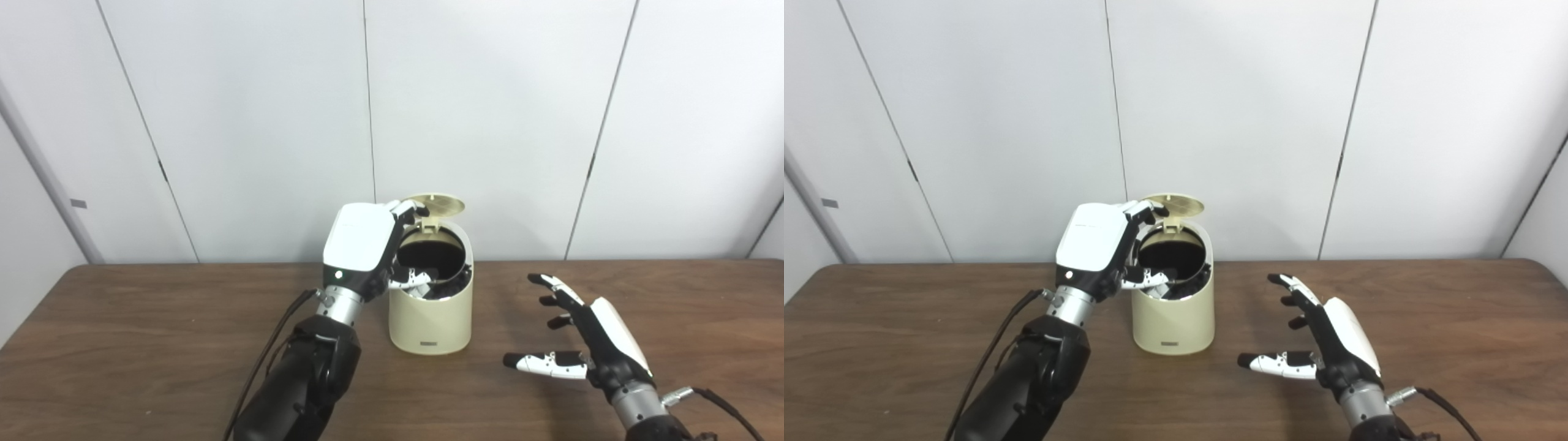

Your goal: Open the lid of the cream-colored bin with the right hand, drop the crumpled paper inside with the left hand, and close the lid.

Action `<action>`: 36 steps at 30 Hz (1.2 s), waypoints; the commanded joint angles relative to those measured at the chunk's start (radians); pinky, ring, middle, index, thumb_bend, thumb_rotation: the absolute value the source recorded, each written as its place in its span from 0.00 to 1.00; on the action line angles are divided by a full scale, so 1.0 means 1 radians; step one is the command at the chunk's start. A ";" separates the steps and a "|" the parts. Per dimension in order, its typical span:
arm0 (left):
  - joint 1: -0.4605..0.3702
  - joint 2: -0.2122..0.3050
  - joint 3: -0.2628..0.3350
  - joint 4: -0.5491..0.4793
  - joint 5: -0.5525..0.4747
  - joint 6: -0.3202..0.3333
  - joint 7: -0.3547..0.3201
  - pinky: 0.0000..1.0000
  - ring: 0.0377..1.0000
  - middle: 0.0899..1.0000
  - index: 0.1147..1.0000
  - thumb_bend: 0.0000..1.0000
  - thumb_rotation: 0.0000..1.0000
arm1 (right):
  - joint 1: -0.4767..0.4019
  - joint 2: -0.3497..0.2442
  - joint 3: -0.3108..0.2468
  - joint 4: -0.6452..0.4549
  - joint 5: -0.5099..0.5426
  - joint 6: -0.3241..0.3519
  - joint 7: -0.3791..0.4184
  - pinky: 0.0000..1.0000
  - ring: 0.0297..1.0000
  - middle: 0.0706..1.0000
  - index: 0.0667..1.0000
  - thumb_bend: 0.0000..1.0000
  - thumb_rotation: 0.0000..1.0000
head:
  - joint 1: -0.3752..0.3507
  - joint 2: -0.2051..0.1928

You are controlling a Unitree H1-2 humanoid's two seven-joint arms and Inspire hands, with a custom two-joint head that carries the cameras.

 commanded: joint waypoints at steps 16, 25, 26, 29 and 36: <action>0.074 0.008 0.114 -0.144 -0.227 -0.176 0.062 0.39 0.43 0.42 0.45 0.52 0.00 | -0.025 -0.007 -0.008 -0.007 0.010 -0.049 -0.036 0.66 0.81 0.92 0.86 0.69 0.29 | 0.007 -0.005; 0.186 0.032 0.205 -0.289 -0.372 -0.218 0.008 0.37 0.43 0.43 0.44 0.52 0.00 | -0.041 -0.019 -0.014 0.007 0.012 -0.073 -0.045 0.68 0.82 0.92 0.87 0.68 0.31 | 0.010 -0.010; 0.194 0.032 0.214 -0.297 -0.390 -0.222 0.002 0.37 0.43 0.43 0.44 0.52 0.00 | -0.042 -0.021 -0.014 0.008 0.013 -0.077 -0.046 0.69 0.82 0.92 0.87 0.67 0.33 | 0.010 -0.010; 0.238 0.023 0.263 -0.345 -0.530 -0.211 -0.051 0.39 0.46 0.43 0.44 0.52 0.00 | -0.056 -0.024 -0.018 0.016 0.024 -0.107 -0.053 0.72 0.84 0.92 0.87 0.67 0.33 | 0.012 -0.010; 0.340 0.058 0.341 -0.421 -0.739 -0.171 -0.182 0.47 0.55 0.62 0.64 0.57 0.13 | -0.126 -0.040 -0.014 0.052 0.005 -0.172 -0.078 0.80 0.88 0.91 0.84 0.68 0.36 | 0.014 -0.013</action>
